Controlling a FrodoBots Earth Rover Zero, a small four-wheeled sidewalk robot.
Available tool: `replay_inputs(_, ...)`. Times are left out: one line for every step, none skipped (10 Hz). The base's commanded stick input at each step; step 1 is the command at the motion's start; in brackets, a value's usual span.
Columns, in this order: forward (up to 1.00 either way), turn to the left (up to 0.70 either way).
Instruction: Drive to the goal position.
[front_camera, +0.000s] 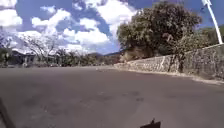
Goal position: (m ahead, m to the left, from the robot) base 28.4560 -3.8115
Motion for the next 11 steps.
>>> replay_inputs(0.50, 0.00)
replay_inputs(0.50, 0.00)
replay_inputs(0.50, 0.00)
replay_inputs(0.50, 0.00)
replay_inputs(0.50, 0.00)
replay_inputs(0.50, 0.00)
replay_inputs(0.50, 0.00)
replay_inputs(0.50, 0.00)
replay_inputs(0.50, 0.00)
replay_inputs(0.50, 0.00)
replay_inputs(0.50, 0.00)
